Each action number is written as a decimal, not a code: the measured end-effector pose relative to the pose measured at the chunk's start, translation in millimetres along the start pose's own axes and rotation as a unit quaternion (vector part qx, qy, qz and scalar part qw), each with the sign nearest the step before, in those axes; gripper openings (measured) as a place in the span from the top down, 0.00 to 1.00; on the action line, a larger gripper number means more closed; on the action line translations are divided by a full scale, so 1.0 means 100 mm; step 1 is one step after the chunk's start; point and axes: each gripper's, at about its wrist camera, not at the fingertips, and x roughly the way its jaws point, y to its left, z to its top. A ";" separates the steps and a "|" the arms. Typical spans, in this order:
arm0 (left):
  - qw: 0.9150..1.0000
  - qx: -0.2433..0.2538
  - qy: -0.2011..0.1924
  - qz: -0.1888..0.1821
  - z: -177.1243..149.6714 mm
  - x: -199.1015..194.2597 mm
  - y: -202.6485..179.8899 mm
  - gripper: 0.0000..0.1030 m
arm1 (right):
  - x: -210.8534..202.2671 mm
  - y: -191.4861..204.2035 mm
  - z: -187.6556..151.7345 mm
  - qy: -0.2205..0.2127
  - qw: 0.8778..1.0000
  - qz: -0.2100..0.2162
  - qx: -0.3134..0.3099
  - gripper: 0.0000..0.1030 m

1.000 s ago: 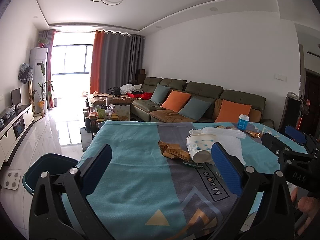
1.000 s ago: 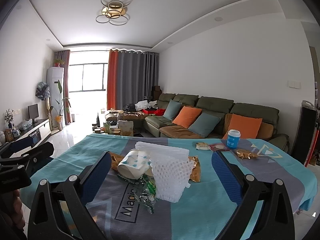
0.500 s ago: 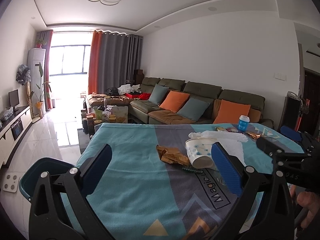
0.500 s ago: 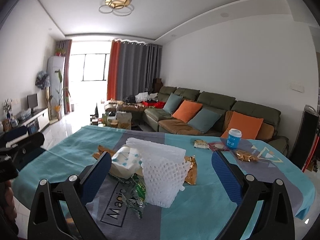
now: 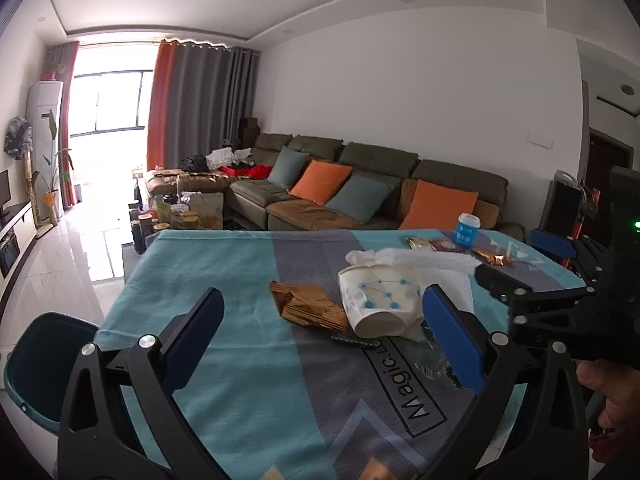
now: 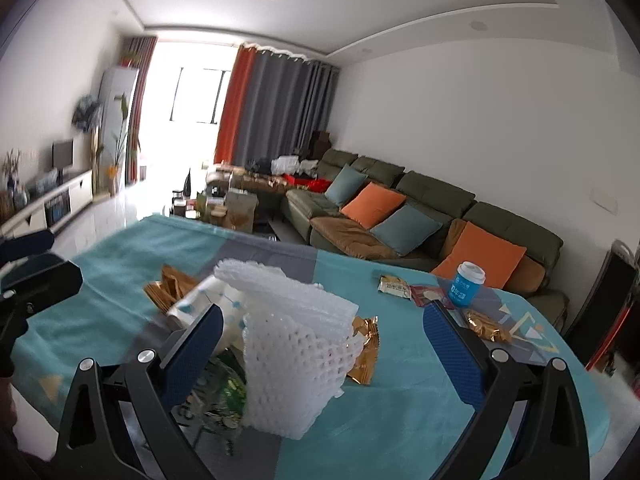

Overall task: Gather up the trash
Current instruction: 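Move the right tool to the white foam net while the left tool approaches the white paper cup, then close the right tool on the foam net while the left tool grasps and lifts the paper cup, then carry the foam net in the right tool while the left tool carries the cup to the teal bin, then open the right tool over the teal bin while the left tool releases the cup into it, then bring both tools back over the table, then grasp another white foam net with the right tool while the left tool grasps a clear plastic wrapper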

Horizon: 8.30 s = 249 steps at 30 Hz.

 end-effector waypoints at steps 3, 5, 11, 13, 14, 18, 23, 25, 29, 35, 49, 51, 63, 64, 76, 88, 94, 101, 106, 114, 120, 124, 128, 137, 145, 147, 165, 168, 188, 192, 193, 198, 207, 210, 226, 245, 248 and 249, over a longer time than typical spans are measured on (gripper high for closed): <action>1.000 0.000 0.010 -0.006 -0.03 0.11 -0.03 0.05 | 0.12 -0.02 0.00 0.010 1.000 0.001 -0.008 0.06; 1.000 -0.002 0.016 -0.010 -0.04 0.17 -0.04 0.05 | 0.18 -0.05 0.00 0.014 1.000 -0.001 -0.010 0.06; 0.999 -0.002 0.029 -0.018 -0.05 0.39 -0.08 0.05 | 0.35 -0.07 -0.02 0.031 0.999 0.009 -0.020 0.13; 0.999 -0.004 0.033 -0.022 -0.05 0.44 -0.09 0.05 | 0.39 -0.07 -0.02 0.037 0.999 0.014 -0.019 0.17; 0.999 -0.004 0.035 -0.024 -0.05 0.47 -0.11 0.05 | 0.41 -0.07 -0.03 0.039 0.999 0.017 -0.020 0.18; 0.998 0.000 0.044 -0.033 -0.05 0.58 -0.18 0.05 | 0.46 -0.07 -0.04 0.047 0.998 0.023 -0.021 0.30; 0.997 -0.001 0.056 -0.044 -0.07 0.65 -0.23 0.05 | 0.50 -0.06 -0.06 0.056 0.998 0.019 -0.035 0.43; 0.997 -0.001 0.060 -0.045 -0.09 0.68 -0.24 0.05 | 0.51 -0.04 -0.07 0.059 0.997 0.015 -0.044 0.48; 0.997 -0.003 0.066 -0.047 -0.10 0.73 -0.25 0.05 | 0.53 0.00 -0.09 0.061 0.996 0.014 -0.066 0.56; 0.996 -0.005 0.070 -0.048 -0.10 0.77 -0.26 0.05 | 0.52 0.06 -0.09 0.059 0.994 0.019 -0.090 0.76; 0.995 -0.006 0.078 -0.065 -0.09 0.91 -0.26 0.05 | 0.42 -0.10 -0.01 0.040 0.998 0.036 -0.034 0.90; 0.994 -0.009 0.082 -0.067 -0.11 0.93 -0.26 0.05 | 0.40 -0.13 0.00 0.037 0.998 0.038 -0.024 0.90; 0.984 -0.003 0.154 -0.092 -0.22 1.28 -0.39 0.05 | 0.31 -0.21 0.04 0.019 0.999 0.035 -0.008 0.90; 0.983 0.001 0.158 -0.094 -0.22 1.30 -0.41 0.05 | 0.31 -0.21 0.04 0.019 0.999 0.035 -0.007 0.90; 0.982 0.019 0.176 -0.070 -0.24 1.52 -0.51 0.18 | 0.31 -0.21 0.02 0.020 0.999 0.032 -0.009 0.90; 0.989 0.001 0.137 -0.056 -0.14 1.30 -0.36 0.20 | 0.26 -0.20 0.04 0.009 0.999 0.034 -0.006 0.90; 0.993 -0.010 0.112 -0.046 -0.03 1.09 -0.25 0.20 | 0.19 -0.17 0.11 -0.003 0.999 0.036 -0.008 0.90; 0.997 -0.026 0.074 -0.013 0.14 0.75 0.03 0.20 | 0.09 -0.08 0.26 -0.027 0.999 0.044 -0.016 0.90; 0.998 -0.036 0.045 0.025 0.23 0.49 0.30 0.20 | 0.06 0.05 0.39 -0.042 0.997 0.065 -0.022 0.90; 0.993 -0.058 0.009 0.102 0.31 -0.03 0.84 0.19 | 0.10 0.42 0.60 -0.059 0.990 0.118 -0.042 0.90; 0.981 -0.077 -0.005 0.177 0.30 -0.43 1.38 0.19 | 0.19 0.87 0.80 -0.065 0.978 0.187 -0.062 0.90; 0.969 -0.092 -0.004 0.231 0.24 -0.69 1.83 0.19 | 0.29 1.27 0.91 -0.051 0.965 0.246 -0.077 0.90; 0.955 -0.104 0.011 0.277 0.12 -0.92 2.23 0.19 | 0.45 1.74 1.03 -0.029 0.948 0.298 -0.103 0.89; 0.939 -0.136 0.071 0.308 -0.20 -1.05 3.04 0.19 | 0.78 2.79 1.05 0.060 0.909 0.389 -0.136 0.89; 0.933 -0.151 0.153 0.290 -0.57 -0.44 3.40 0.19 | 1.33 3.61 0.79 0.195 0.877 0.415 -0.143 0.89; 0.931 -0.149 0.164 0.291 -0.64 -0.33 3.45 0.19 | 1.42 3.75 0.72 0.222 0.869 0.420 -0.137 0.89; 0.921 -0.142 0.175 0.319 -0.69 -0.10 3.41 0.05 | 1.53 3.60 0.84 0.227 0.877 0.413 -0.091 0.49; 0.921 -0.139 0.173 0.321 -0.65 -0.09 3.37 0.05 | 1.50 3.45 0.87 0.213 0.883 0.409 -0.082 0.40; 0.959 -0.107 0.053 0.256 0.28 -0.36 2.18 0.05 | 0.68 1.44 0.88 0.038 0.959 0.279 0.005 0.06; 0.971 -0.099 0.025 0.215 0.41 -0.39 1.73 0.05 | 0.46 0.99 0.69 0.015 0.973 0.228 0.020 0.06; 0.973 -0.096 0.020 0.208 0.43 -0.39 1.64 0.05 | 0.41 0.92 0.65 0.012 0.976 0.217 0.024 0.06; 0.985 -0.067 -0.011 0.157 0.47 -0.40 1.11 0.05 | 0.09 0.44 0.42 -0.025 0.986 0.155 0.055 0.06; 0.998 -0.025 -0.009 0.055 0.31 -0.18 0.36 0.05 | -0.17 -0.14 -0.01 -0.020 0.993 0.076 0.094 0.06; 0.999 -0.016 -0.005 0.036 0.24 -0.13 0.17 0.05 | -0.21 -0.25 -0.13 -0.009 0.992 0.062 0.105 0.06; 0.999 0.012 0.045 -0.012 -0.07 0.15 -0.09 0.05 | -0.05 -0.20 -0.41 0.052 0.992 0.045 0.107 0.06; 0.991 0.034 0.109 -0.063 -0.27 0.57 -0.30 0.05 | 0.58 -0.16 -0.30 0.124 0.983 0.096 0.095 0.12; 0.991 0.030 0.117 -0.064 -0.30 0.63 -0.28 0.05 | 0.64 -0.14 -0.31 0.132 0.982 0.100 0.089 0.17; 0.990 0.027 0.119 -0.066 -0.31 0.65 -0.27 0.05 | 0.66 -0.15 -0.31 0.136 0.981 0.101 0.091 0.20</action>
